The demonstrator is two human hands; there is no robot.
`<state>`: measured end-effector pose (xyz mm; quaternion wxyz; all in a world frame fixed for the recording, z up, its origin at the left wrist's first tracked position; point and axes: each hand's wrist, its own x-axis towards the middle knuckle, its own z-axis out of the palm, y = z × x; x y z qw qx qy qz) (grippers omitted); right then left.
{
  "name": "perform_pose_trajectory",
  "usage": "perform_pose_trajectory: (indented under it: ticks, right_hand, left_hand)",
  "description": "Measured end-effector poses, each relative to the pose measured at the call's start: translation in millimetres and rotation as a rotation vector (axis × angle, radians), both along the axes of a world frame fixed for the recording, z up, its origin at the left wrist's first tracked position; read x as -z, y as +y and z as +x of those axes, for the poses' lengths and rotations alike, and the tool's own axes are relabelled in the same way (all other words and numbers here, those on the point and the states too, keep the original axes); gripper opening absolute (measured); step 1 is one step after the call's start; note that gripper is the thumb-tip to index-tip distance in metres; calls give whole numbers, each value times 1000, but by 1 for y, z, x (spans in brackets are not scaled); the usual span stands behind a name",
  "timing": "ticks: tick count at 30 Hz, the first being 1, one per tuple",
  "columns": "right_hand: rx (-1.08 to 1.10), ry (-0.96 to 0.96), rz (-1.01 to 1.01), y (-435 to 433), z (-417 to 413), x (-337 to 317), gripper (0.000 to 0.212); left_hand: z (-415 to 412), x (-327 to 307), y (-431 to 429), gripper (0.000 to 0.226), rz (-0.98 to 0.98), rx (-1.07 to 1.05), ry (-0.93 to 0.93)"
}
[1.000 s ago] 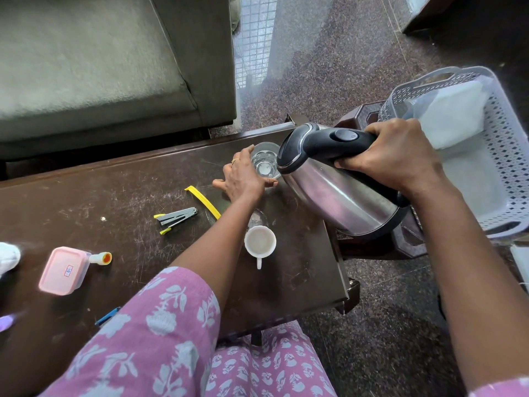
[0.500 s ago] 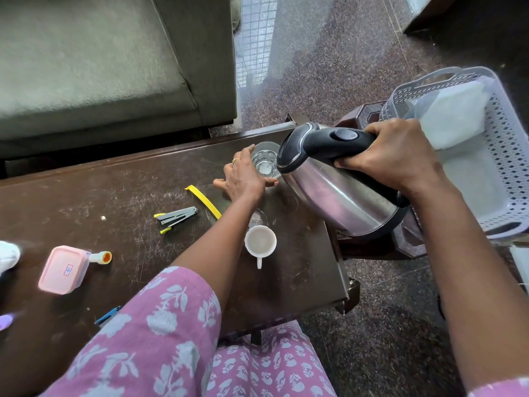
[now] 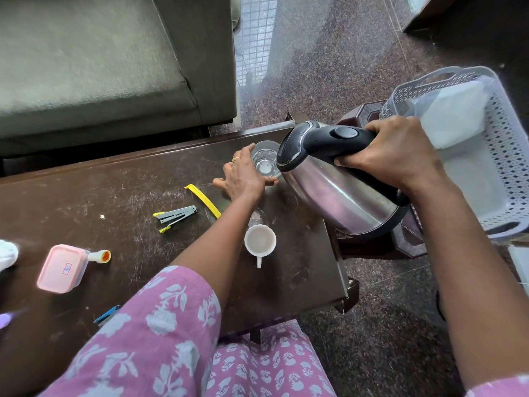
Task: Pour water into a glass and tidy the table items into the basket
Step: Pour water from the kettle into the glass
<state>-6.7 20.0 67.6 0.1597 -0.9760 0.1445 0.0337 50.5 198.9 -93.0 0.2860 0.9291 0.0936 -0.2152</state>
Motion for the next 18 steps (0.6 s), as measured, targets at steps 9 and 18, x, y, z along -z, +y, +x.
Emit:
perform_pose_trajectory:
  ticks: [9,18]
  right_hand:
    - [-15,6,-16,1,2,-1,40]
    - [-8,14,-12,2,2,-1,39]
  left_hand:
    - [0,0,0,92,8,3,0]
    - [1,2,0,92,14,0,2]
